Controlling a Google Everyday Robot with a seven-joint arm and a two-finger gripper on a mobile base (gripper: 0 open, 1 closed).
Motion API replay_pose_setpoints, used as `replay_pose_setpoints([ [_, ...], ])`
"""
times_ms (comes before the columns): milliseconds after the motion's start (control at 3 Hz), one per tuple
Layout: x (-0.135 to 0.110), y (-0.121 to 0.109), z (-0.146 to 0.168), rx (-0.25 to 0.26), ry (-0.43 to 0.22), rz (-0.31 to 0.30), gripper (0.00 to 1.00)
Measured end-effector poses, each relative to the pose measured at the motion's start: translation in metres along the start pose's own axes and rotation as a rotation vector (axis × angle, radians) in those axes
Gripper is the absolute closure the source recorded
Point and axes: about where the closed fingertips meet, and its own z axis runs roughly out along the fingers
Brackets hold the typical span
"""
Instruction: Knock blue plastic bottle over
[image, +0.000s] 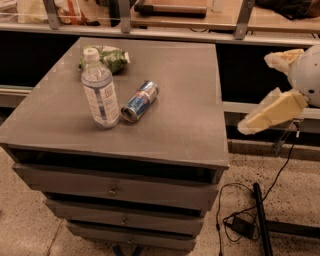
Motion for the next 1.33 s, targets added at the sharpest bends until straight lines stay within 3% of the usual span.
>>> replay_pose_setpoints([
  [333,-0.039,-0.010,0.017,0.027,-0.232,0.027,0.00],
  [667,-0.078,-0.003,0.024,-0.006,-0.360,0.037,0.00],
  [1333,-0.080,0.009,0.031,0.000,-0.380,0.069,0.00],
])
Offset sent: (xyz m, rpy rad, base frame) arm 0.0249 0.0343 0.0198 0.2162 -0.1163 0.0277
